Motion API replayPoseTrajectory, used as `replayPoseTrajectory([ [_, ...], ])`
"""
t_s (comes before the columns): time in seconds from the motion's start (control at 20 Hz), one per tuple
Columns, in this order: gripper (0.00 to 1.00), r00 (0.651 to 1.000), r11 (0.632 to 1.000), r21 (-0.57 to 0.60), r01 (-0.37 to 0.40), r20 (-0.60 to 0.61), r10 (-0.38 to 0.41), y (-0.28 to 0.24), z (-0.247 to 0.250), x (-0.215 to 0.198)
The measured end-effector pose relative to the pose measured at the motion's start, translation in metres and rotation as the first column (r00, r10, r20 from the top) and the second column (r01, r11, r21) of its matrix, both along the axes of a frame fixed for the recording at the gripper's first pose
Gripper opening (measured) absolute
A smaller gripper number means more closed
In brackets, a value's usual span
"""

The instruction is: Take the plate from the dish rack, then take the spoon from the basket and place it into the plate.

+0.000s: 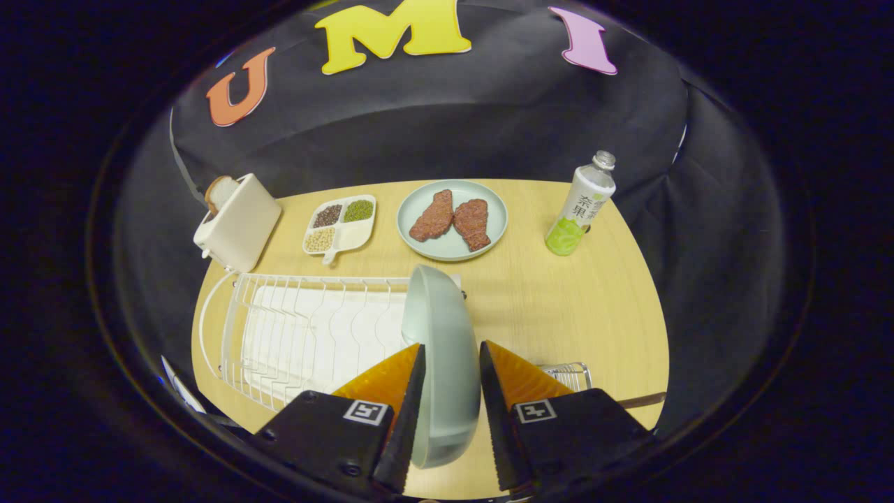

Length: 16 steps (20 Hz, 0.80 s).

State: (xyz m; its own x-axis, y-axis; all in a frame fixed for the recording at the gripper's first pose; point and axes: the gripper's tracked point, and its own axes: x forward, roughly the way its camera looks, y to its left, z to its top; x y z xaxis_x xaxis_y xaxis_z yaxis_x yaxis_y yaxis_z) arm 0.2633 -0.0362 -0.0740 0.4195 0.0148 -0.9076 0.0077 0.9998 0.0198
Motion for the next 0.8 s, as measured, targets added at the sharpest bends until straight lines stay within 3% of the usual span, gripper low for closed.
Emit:
replayPoseTrajectory([
  [0.15,0.36,0.999,0.998,-0.031,0.047,0.002,-0.047,-0.002,0.005,-0.003],
  [0.45,0.32,0.997,0.986,-0.153,0.071,0.021,-0.069,-0.002,0.025,-0.009],
  [0.6,0.32,0.993,0.963,-0.257,0.081,0.102,-0.056,-0.01,0.049,-0.002],
  [0.8,0.27,0.99,0.973,-0.227,0.05,0.142,-0.018,0.008,0.074,-0.014],
])
